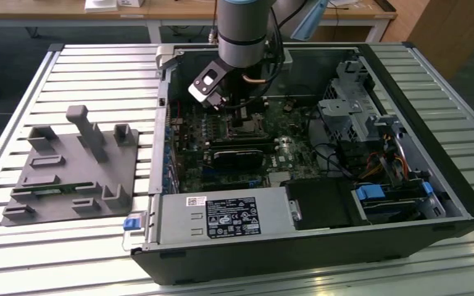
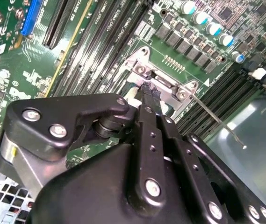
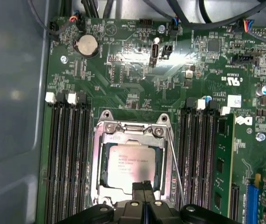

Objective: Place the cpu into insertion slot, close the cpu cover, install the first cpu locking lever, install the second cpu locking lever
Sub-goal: 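Close the cpu cover, then install the first cpu locking lever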

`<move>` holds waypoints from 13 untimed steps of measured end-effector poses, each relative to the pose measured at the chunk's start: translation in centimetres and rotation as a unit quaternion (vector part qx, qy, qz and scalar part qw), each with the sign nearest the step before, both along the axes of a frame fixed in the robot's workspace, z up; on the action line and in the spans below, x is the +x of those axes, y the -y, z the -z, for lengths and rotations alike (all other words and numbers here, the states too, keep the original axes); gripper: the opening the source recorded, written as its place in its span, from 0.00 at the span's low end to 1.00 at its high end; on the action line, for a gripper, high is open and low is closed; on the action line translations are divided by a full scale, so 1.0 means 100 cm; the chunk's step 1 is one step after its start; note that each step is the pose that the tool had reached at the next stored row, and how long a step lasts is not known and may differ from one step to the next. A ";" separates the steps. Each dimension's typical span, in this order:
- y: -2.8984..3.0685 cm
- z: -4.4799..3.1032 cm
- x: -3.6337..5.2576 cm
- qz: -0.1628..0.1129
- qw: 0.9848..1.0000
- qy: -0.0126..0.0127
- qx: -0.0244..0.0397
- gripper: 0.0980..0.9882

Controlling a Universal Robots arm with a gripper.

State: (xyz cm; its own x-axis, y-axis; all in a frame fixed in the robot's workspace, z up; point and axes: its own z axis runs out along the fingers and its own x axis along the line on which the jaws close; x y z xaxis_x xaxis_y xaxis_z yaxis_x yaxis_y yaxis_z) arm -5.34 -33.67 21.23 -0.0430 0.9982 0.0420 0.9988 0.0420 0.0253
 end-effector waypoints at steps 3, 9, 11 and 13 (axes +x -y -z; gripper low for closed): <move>0.0000 0.0000 0.0017 0.000 1.000 0.000 0.000 0.01; -0.0001 0.0000 0.0030 0.000 1.000 0.000 0.000 0.01; -0.0001 -0.0006 0.0031 0.000 1.000 0.000 0.000 0.01; -0.0001 -0.0011 0.0031 0.000 1.000 0.000 0.000 0.01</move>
